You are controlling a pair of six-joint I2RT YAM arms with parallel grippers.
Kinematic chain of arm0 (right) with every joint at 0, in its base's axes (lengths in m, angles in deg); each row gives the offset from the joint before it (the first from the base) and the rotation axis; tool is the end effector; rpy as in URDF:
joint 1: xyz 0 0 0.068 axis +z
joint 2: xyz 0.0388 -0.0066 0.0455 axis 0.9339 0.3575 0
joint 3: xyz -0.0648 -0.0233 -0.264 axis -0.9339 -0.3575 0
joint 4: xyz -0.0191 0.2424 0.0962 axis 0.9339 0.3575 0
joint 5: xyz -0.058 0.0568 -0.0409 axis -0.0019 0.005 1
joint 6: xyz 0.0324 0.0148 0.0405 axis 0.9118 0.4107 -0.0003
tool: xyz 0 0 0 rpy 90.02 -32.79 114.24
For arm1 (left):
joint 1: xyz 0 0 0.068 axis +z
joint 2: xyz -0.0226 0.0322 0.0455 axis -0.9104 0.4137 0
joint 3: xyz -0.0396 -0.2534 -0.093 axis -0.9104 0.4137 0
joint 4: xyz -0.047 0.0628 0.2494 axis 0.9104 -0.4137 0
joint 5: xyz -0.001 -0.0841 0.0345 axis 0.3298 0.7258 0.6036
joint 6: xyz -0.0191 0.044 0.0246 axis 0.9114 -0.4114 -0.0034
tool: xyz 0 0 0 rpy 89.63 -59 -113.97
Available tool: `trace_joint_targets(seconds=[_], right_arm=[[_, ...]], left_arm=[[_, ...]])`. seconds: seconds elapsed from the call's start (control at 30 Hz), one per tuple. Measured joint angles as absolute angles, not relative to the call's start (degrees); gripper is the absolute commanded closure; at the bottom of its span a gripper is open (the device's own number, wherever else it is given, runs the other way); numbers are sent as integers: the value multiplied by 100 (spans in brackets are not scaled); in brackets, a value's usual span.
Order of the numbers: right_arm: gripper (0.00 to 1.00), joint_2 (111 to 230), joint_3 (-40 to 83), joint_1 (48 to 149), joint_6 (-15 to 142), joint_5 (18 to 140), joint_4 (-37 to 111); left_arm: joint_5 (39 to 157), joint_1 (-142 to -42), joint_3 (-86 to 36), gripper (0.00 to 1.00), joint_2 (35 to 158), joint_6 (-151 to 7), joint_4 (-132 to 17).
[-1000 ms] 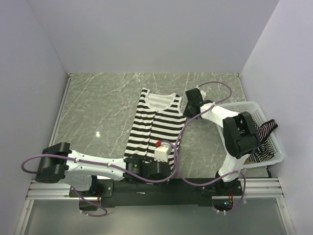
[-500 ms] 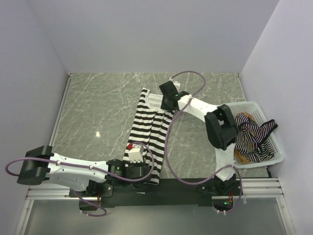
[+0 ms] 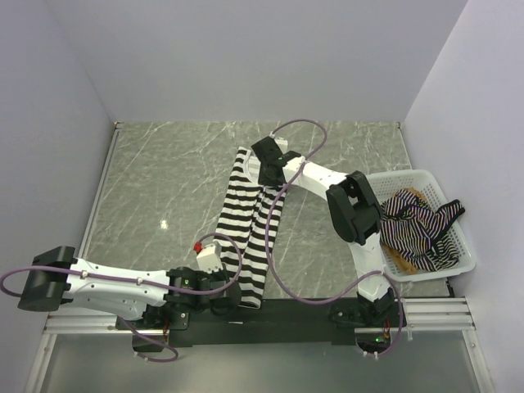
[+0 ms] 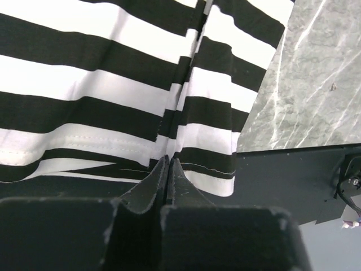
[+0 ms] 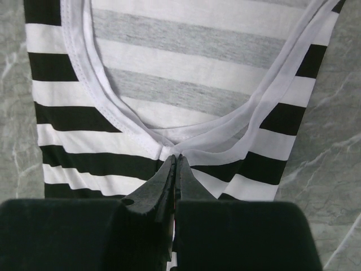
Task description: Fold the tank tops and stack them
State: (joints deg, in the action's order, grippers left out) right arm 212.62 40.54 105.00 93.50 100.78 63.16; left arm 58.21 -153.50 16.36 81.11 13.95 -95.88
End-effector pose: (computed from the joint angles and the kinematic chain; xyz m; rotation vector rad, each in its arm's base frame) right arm 0.3857 0.2690 0.1831 0.1117 2.4989 0.2183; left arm 0.0248 -0.1736 0.1780 -0.3716 2.5338 -0.5739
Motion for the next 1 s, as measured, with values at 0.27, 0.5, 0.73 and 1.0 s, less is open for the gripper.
trace_joint_targets(seconds=[0.27,0.5,0.73,1.0], right_arm=[[100,21262,4141,10572,9354,10131,6318],[100,21262,4200,10631,9354,10164,6305],[94,21345,4342,10642,9347,10092,6277],[50,21531,4325,10642,9260,9796,5997]], left_arm=[[5827,-15350,1640,99,8305,1437,-9665],[5827,-15350,1640,99,8320,1544,-9757],[5827,-15350,1640,98,8277,1605,-9796],[5674,-15339,1546,59,8038,1404,-9916]])
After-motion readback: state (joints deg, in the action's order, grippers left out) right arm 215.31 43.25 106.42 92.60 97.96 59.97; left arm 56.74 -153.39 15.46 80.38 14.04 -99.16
